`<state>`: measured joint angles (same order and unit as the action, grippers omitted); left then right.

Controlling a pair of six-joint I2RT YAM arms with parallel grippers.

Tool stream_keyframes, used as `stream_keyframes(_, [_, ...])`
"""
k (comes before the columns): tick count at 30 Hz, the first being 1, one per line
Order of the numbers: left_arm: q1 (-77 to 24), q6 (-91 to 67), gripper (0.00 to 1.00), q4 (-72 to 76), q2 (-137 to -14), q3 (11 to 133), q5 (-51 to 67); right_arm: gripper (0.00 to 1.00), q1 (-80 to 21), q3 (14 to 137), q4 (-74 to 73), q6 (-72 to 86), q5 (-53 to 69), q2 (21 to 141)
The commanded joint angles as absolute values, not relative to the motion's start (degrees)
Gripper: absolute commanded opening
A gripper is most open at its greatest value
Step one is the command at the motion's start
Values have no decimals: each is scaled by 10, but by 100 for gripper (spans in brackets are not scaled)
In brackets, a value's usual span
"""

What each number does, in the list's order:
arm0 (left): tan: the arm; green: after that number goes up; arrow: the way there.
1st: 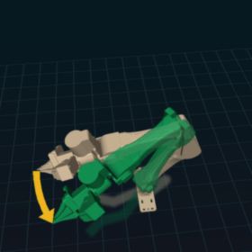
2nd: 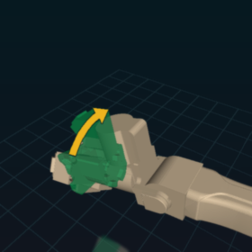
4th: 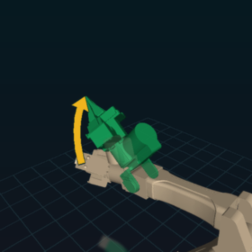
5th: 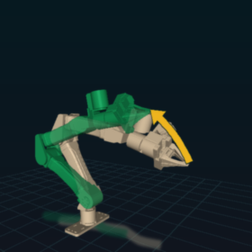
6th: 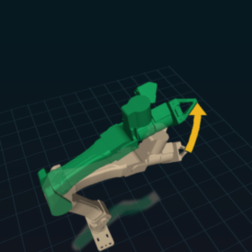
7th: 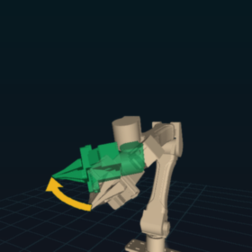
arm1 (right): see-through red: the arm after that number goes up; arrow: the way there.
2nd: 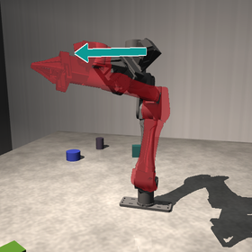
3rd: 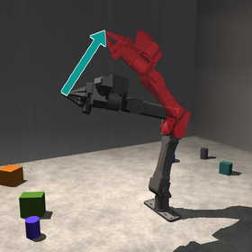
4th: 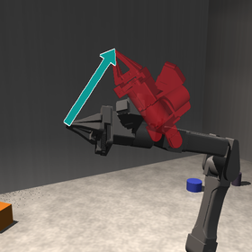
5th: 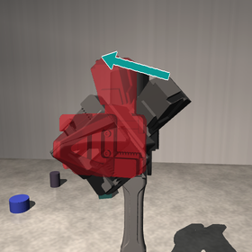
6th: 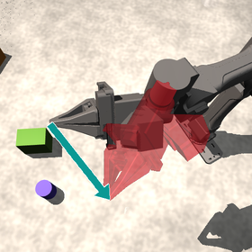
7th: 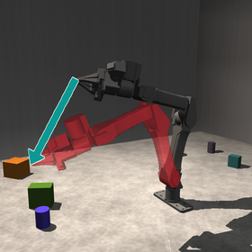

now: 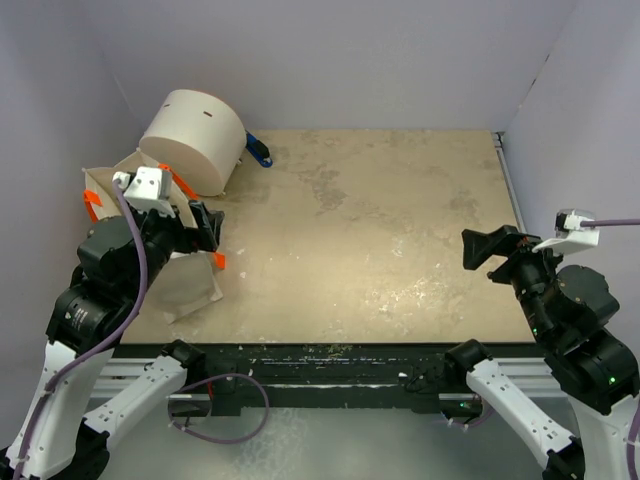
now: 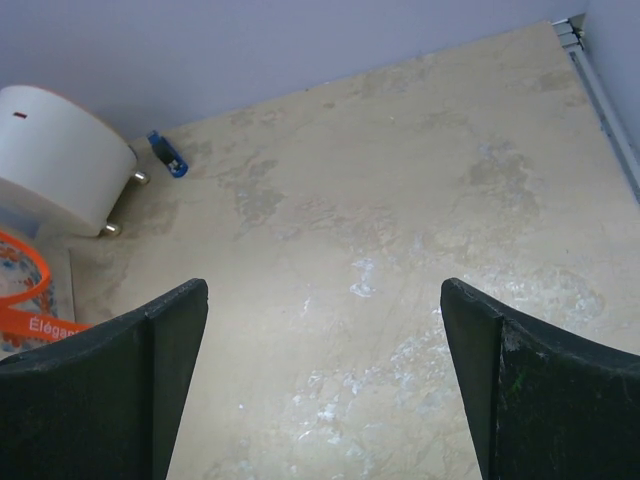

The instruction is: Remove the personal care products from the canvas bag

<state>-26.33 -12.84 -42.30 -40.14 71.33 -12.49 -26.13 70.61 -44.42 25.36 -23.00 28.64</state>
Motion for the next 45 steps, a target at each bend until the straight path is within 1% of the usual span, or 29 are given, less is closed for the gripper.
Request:
stream_keyframes(1, [-263, -139, 99, -370, -406, 716, -142, 100, -264, 707, -420, 276, -278, 287])
stream_keyframes(11, [-263, -160, 99, -398, -465, 740, -178, 100, -265, 696, -424, 301, -295, 281])
stream_keyframes(18, [-262, -228, 99, -496, -551, 771, -319, 100, -265, 681, -429, 309, -295, 273])
stream_keyframes(22, [-262, -269, 99, -525, -552, 753, -385, 100, -265, 670, -427, 310, -294, 272])
stream_keyframes(28, [-262, -350, 99, -535, -509, 672, -358, 100, -266, 667, -431, 318, -292, 279])
stream_keyframes(32, [-262, -409, 100, -552, -510, 632, -328, 100, -266, 661, -427, 323, -287, 279])
stream_keyframes(33, [-262, -422, 97, -555, -513, 623, -326, 100, -266, 660, -426, 325, -287, 279])
stream_keyframes(36, [-262, -453, 81, -559, -520, 607, -309, 100, -266, 654, -427, 330, -285, 277])
stream_keyframes(39, [-262, -459, 61, -556, -521, 599, -284, 100, -266, 650, -432, 334, -282, 276])
stream_keyframes(41, [-262, -456, 44, -555, -521, 600, -266, 100, -266, 649, -435, 336, -282, 274])
stream_keyframes(43, [-262, -440, 29, -546, -517, 605, -238, 100, -266, 649, -437, 337, -282, 272])
stream_keyframes(44, [-262, -427, 20, -540, -516, 610, -221, 100, -266, 648, -436, 337, -283, 271])
stream_keyframes(45, [-262, -417, 15, -534, -514, 617, -202, 100, -266, 647, -435, 337, -283, 269])
